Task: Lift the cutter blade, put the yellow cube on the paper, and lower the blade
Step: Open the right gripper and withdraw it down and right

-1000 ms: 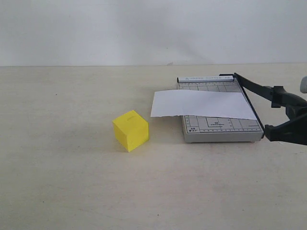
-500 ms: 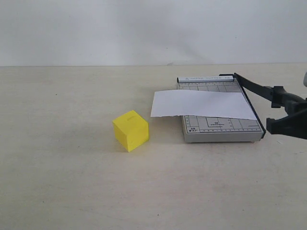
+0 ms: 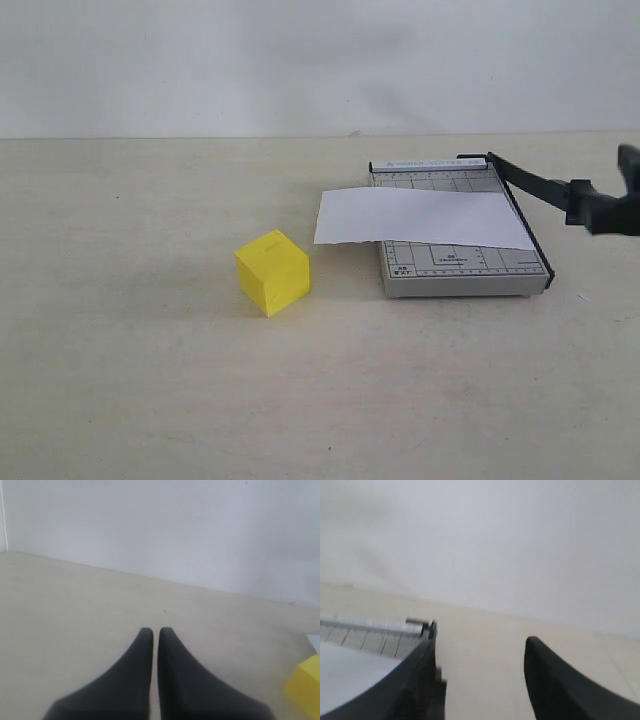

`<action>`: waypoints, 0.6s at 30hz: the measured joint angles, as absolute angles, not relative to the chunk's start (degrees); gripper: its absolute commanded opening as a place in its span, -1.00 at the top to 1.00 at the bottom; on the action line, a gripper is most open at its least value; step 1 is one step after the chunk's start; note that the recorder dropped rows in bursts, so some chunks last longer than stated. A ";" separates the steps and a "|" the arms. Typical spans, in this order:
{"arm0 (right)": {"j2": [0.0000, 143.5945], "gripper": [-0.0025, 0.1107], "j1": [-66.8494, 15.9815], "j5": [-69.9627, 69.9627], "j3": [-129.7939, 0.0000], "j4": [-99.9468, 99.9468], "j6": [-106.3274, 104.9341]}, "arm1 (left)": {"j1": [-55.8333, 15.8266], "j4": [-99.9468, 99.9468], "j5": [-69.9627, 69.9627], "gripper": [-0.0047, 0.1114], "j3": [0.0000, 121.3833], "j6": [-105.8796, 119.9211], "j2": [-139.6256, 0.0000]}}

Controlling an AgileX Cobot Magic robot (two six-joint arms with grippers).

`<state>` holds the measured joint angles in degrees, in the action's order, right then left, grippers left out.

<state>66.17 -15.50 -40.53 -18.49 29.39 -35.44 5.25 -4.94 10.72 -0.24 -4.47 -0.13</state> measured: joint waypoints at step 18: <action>34.37 0.96 -15.50 18.27 -21.22 26.64 -32.03 | 5.25 -12.06 8.36 0.84 -0.24 -13.77 -0.13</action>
